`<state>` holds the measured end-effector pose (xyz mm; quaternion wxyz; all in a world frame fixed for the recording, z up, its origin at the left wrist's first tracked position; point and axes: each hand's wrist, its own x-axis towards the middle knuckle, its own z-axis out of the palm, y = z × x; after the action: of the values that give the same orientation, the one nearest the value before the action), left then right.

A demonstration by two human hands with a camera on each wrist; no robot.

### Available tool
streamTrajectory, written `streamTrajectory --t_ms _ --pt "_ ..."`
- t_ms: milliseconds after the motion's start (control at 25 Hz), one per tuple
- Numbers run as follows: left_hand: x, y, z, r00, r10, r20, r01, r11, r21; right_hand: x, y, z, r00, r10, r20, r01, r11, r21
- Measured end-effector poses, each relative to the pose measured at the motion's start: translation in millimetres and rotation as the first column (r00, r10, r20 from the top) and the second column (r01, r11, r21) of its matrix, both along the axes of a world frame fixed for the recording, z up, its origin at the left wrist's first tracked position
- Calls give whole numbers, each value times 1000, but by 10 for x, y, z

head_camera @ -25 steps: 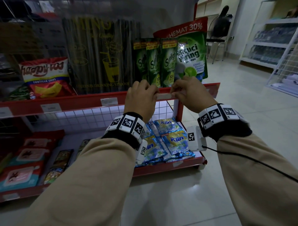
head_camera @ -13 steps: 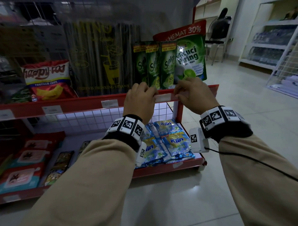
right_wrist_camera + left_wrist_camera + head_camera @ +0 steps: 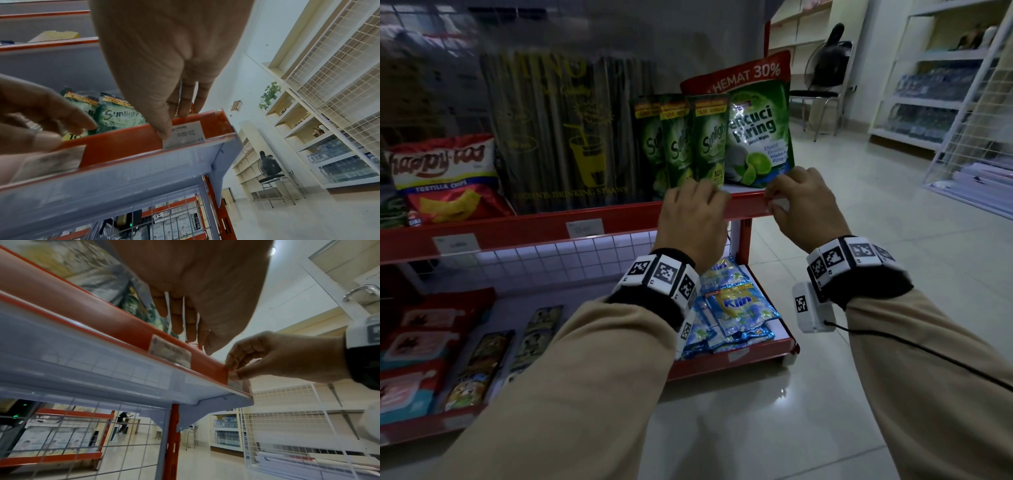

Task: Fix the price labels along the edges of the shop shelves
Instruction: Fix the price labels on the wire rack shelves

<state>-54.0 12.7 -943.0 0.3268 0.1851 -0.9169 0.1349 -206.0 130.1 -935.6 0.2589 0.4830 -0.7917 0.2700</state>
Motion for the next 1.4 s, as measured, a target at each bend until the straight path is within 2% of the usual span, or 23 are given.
streamTrajectory --t_ms 160,360,880,960,1040,1120,1240,1400 --pt "-239 128 -33 995 -33 92 35 999 -17 -72 11 -3 1000 9 -2 -9 999 34" --pt "-361 136 11 997 -16 73 16 1000 9 -139 63 54 999 26 26 -28 998 65" --pt "-486 169 71 996 -89 30 84 987 134 -195 28 135 996 57 -70 -35 959 282" --pt "-489 171 67 996 -92 13 88 984 158 -219 36 149 996 87 8 -87 975 207" --pt "-491 170 57 996 -90 -22 92 977 191 -251 56 181 967 150 207 -162 986 40" --pt "-500 169 43 995 -87 -57 98 970 220 -261 78 189 907 238 348 -205 970 -130" --pt "-515 174 24 993 -81 -84 99 967 234 -228 74 169 809 382 446 -218 901 -376" --pt "-511 199 17 981 -98 -169 147 940 307 -151 41 127 634 530 563 -224 823 -522"
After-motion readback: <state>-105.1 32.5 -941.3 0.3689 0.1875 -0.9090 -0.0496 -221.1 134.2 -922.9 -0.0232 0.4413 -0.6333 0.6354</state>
